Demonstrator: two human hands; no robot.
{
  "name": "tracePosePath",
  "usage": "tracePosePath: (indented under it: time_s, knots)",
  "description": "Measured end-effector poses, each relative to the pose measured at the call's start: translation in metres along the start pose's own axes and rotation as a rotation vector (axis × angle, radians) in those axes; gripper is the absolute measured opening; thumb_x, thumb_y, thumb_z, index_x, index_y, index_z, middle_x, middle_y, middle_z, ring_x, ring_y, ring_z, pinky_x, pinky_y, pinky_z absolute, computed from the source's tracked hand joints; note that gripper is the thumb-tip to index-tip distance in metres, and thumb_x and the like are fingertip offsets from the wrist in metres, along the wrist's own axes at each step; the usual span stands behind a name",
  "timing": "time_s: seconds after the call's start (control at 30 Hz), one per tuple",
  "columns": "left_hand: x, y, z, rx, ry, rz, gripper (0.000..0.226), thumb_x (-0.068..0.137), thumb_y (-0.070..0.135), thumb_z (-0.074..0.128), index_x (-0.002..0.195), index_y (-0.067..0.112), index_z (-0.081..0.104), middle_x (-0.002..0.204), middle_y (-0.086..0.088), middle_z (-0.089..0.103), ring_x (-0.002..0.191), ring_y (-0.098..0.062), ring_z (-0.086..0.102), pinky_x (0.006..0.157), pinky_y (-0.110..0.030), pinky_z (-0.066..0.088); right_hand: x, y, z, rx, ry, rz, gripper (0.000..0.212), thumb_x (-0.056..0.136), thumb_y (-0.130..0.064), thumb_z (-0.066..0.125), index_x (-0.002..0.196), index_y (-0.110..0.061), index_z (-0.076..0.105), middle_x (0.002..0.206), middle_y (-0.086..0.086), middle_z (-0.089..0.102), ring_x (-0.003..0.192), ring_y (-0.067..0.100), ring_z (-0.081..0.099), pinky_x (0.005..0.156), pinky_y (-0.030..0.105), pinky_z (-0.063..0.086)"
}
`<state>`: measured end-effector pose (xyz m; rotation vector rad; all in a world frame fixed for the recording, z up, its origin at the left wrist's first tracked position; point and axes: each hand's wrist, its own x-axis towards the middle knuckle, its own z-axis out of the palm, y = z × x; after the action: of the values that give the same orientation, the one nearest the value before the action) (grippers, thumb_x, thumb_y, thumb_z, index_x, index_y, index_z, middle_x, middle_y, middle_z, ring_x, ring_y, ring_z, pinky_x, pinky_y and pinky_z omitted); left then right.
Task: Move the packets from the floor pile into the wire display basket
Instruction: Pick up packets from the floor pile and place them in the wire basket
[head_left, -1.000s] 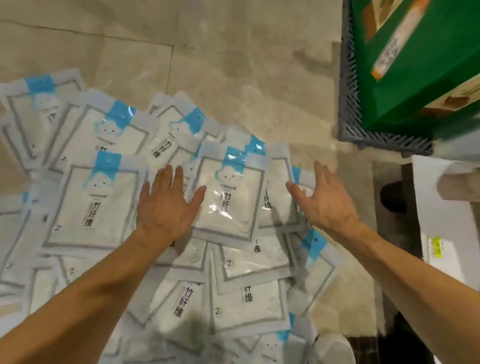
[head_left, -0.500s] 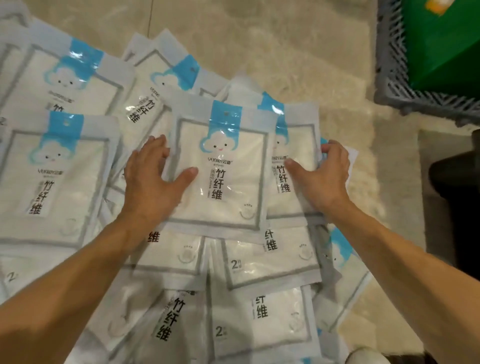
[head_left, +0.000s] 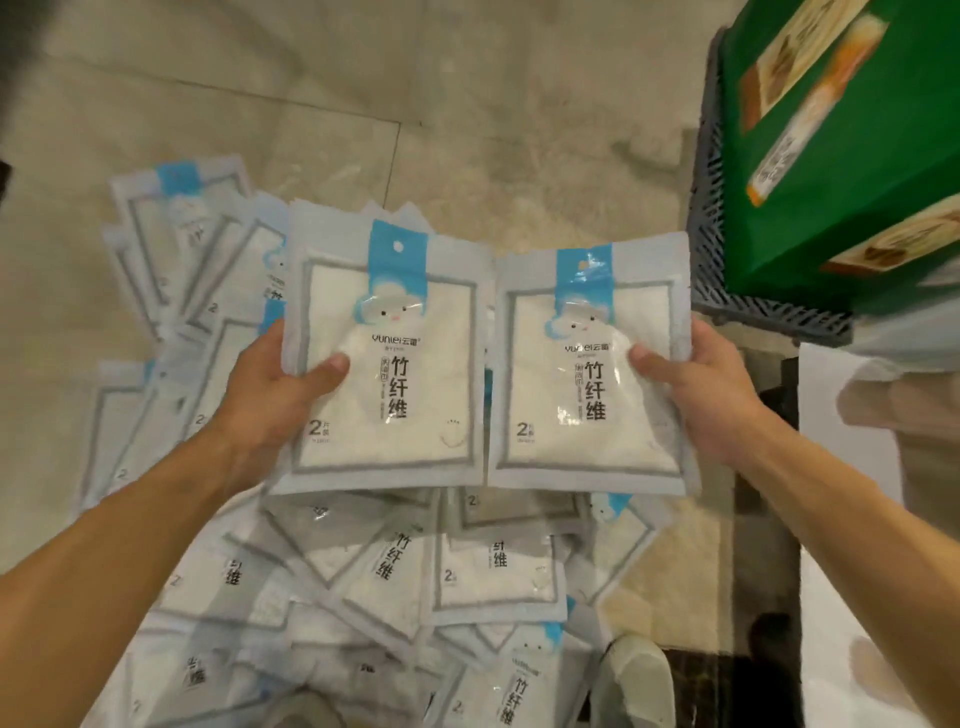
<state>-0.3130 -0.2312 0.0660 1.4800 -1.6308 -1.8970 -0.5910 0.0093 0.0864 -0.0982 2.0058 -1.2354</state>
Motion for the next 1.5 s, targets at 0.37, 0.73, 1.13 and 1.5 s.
tracePosePath:
  time_s: [0.37, 0.73, 1.13, 1.5]
  knots:
    - [-0.16, 0.228, -0.113, -0.238, 0.082, -0.001, 0.038, 0.09, 0.008, 0.067, 0.126, 0.019, 0.063, 0.109, -0.009, 0.078, 0.093, -0.03, 0.076, 0.067, -0.044, 0.065, -0.172, -0.269, -0.01, 0.122, -0.224, -0.03, 0.036, 0.096, 0.003, 0.062, 0.127, -0.015, 0.062, 0.11, 0.012, 0.078, 0.097, 0.034, 0.076, 0.074, 0.05, 0.064]
    - [-0.397, 0.421, -0.297, -0.439, 0.108, 0.122, 0.102, 0.048, 0.038, 0.102, 0.135, 0.013, 0.055, 0.126, -0.021, 0.069, 0.111, -0.045, 0.068, 0.086, -0.07, 0.054, -0.419, -0.503, 0.043, 0.214, -0.373, -0.169, 0.029, 0.094, -0.001, 0.063, 0.118, -0.017, 0.064, 0.104, 0.013, 0.079, 0.09, 0.033, 0.077, 0.066, 0.047, 0.065]
    - [-0.661, 0.465, -0.445, -0.52, 0.504, 0.364, 0.07, 0.073, 0.024, 0.087, 0.133, 0.004, 0.057, 0.123, -0.024, 0.07, 0.106, -0.045, 0.07, 0.081, -0.058, 0.061, -0.639, -0.609, 0.151, 0.19, -0.699, -0.334, 0.028, 0.092, 0.006, 0.064, 0.114, -0.01, 0.065, 0.092, 0.01, 0.079, 0.074, 0.023, 0.077, 0.059, 0.037, 0.063]
    - [-0.86, 0.401, -0.414, -0.64, 0.984, 0.388, 0.107, 0.04, 0.045, 0.102, 0.129, 0.002, 0.06, 0.118, -0.023, 0.072, 0.103, -0.044, 0.072, 0.076, -0.047, 0.063, -0.744, -0.609, 0.234, -0.007, -1.191, -0.462, 0.035, 0.089, 0.003, 0.067, 0.121, -0.012, 0.067, 0.105, 0.015, 0.078, 0.087, 0.031, 0.078, 0.066, 0.04, 0.065]
